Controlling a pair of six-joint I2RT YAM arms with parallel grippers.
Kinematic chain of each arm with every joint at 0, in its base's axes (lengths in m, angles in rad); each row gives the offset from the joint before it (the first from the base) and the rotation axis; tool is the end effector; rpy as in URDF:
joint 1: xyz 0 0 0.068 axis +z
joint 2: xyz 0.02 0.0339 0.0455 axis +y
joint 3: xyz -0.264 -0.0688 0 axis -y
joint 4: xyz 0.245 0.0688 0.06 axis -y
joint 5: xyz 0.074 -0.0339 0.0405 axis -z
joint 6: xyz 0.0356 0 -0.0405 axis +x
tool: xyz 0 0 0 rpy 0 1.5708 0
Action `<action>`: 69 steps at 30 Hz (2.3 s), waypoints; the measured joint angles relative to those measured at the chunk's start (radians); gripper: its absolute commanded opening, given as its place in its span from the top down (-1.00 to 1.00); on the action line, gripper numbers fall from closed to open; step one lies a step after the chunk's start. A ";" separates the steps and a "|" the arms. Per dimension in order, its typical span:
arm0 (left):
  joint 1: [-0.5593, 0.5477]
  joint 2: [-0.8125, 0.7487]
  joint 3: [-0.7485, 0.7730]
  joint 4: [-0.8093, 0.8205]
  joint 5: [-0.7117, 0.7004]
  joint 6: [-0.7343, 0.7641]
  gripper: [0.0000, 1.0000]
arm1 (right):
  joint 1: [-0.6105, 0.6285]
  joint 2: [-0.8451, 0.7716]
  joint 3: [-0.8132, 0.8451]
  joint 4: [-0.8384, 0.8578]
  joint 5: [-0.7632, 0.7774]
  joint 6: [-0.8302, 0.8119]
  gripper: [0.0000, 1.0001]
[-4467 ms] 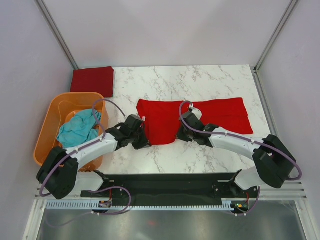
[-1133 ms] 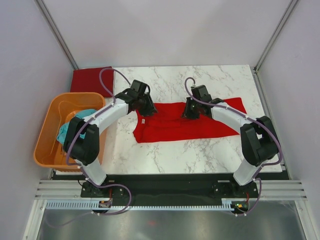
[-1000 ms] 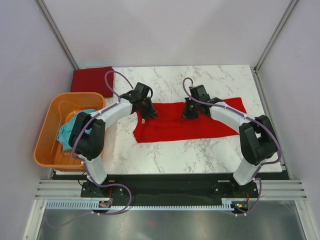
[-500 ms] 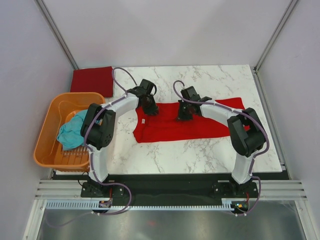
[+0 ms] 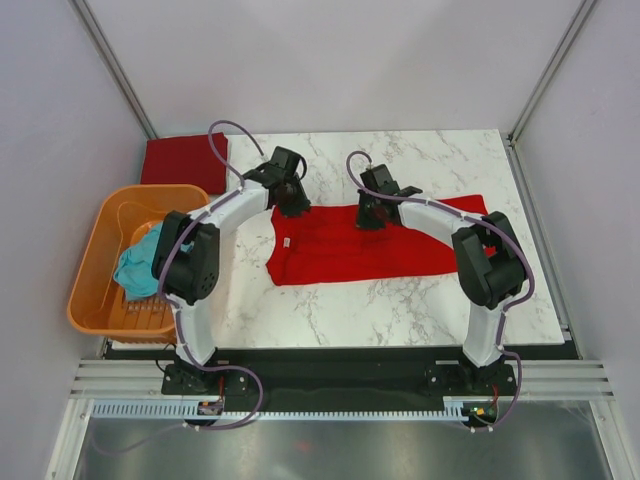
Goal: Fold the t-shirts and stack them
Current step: Fold the tshirt
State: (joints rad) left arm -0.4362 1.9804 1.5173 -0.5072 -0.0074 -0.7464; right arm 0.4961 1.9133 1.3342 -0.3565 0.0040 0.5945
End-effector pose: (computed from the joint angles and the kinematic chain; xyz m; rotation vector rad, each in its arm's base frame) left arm 0.3926 -0.1827 0.2095 -0.4052 2.5725 -0.4415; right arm 0.3620 0.1958 0.1901 0.1277 2.5596 0.4326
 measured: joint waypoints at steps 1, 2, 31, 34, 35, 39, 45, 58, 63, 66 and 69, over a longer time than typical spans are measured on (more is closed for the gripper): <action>-0.003 -0.024 -0.016 0.000 -0.006 0.000 0.28 | -0.001 0.000 0.000 0.000 0.004 0.004 0.79; -0.006 -0.048 -0.030 -0.003 -0.013 0.000 0.28 | -0.002 0.001 0.000 0.000 0.008 0.006 0.80; -0.111 -0.089 -0.264 -0.006 -0.055 -0.012 0.27 | -0.021 -0.088 -0.220 -0.019 -0.113 -0.039 0.60; -0.111 -0.089 -0.264 -0.006 -0.060 -0.019 0.25 | -0.020 -0.089 -0.221 -0.014 -0.109 -0.039 0.60; -0.111 -0.089 -0.264 -0.006 -0.060 -0.020 0.24 | -0.020 -0.091 -0.222 -0.015 -0.107 -0.039 0.59; -0.110 -0.096 -0.264 -0.008 -0.040 -0.028 0.17 | -0.021 -0.117 -0.221 -0.021 -0.096 -0.039 0.56; -0.100 -0.144 -0.238 -0.027 0.004 -0.038 0.14 | -0.039 -0.150 -0.184 -0.026 -0.085 -0.029 0.58; 0.102 -0.060 -0.017 -0.023 -0.004 -0.019 0.18 | -0.265 0.053 0.052 -0.006 0.003 0.013 0.56; 0.130 0.048 0.068 -0.019 -0.025 0.013 0.21 | -0.320 0.108 0.058 -0.008 0.040 0.013 0.58; 0.129 0.119 0.098 -0.019 -0.040 0.027 0.27 | -0.358 0.116 0.058 -0.001 0.047 0.014 0.57; 0.130 0.174 0.105 -0.020 -0.056 0.031 0.31 | -0.395 0.117 0.058 0.007 0.070 0.014 0.57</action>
State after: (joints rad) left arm -0.3065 2.1540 1.6218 -0.5274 -0.0631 -0.7155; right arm 0.1013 2.0304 1.3918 -0.3496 0.0738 0.6086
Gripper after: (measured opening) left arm 0.358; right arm 0.214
